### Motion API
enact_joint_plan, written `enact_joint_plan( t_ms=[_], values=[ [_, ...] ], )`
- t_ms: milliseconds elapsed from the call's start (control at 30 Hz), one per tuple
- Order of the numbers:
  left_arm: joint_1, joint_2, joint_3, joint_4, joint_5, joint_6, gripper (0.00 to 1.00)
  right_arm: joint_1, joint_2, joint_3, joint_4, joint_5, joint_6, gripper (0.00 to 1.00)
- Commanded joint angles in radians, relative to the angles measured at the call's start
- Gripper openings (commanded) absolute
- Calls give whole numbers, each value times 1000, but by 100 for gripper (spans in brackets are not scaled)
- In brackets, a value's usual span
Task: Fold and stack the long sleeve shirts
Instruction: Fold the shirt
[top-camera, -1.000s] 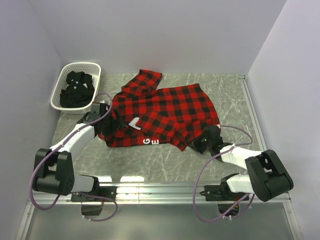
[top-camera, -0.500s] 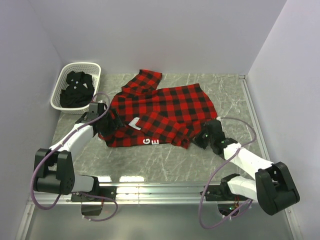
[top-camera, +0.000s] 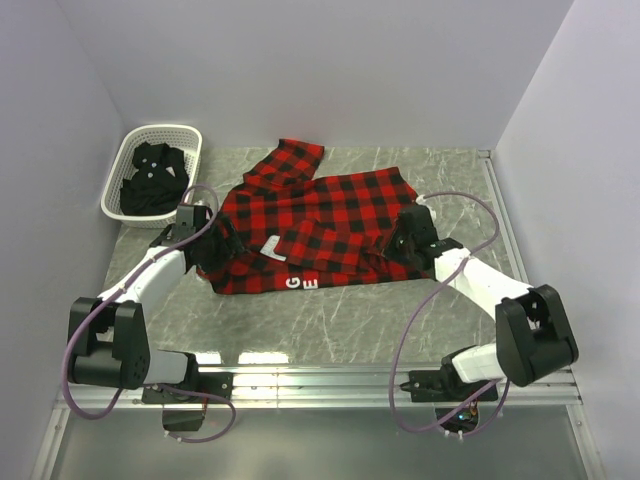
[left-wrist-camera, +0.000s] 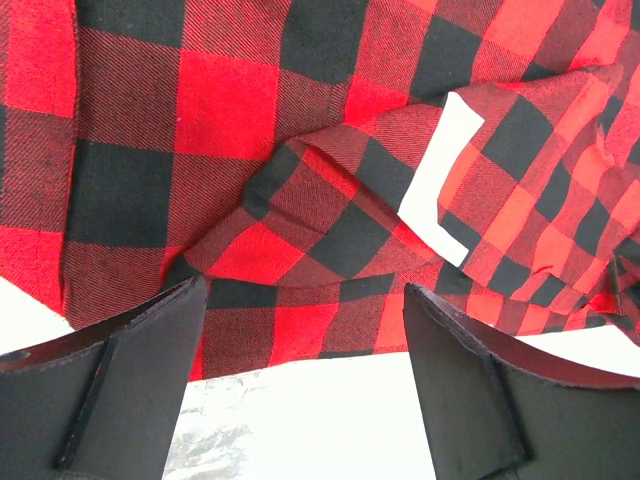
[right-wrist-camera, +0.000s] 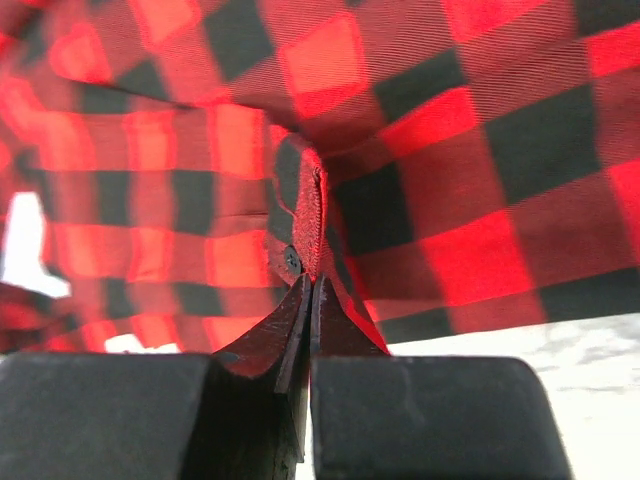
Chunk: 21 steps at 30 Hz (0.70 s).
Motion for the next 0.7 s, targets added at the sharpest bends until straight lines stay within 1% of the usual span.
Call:
enact_joint_plan(
  t_ms=[0, 233, 400, 433, 500, 533, 600, 633, 667],
  values=[
    [10, -27, 5, 16, -7, -1, 86, -2, 33, 46, -41, 102, -84, 0],
    [17, -22, 5, 16, -12, -7, 86, -25, 88, 81, -67, 208, -109, 0],
    [22, -20, 5, 9, -20, -10, 86, -37, 123, 107, -81, 242, -121, 0],
    [22, -20, 5, 12, -20, -12, 86, -37, 125, 110, -79, 240, -120, 2],
    [22, -23, 5, 12, -18, -10, 86, -36, 125, 113, -76, 233, -123, 9],
    [22, -22, 5, 16, -20, -10, 86, -37, 125, 115, -73, 219, -124, 20],
    [22, -30, 5, 21, -20, -12, 86, -37, 113, 121, -75, 202, -129, 35],
    [22, -31, 4, 21, -20, -14, 86, -36, 102, 122, -76, 184, -132, 48],
    [22, -39, 10, 15, -20, -15, 86, -36, 91, 127, -78, 175, -137, 55]
  ],
)
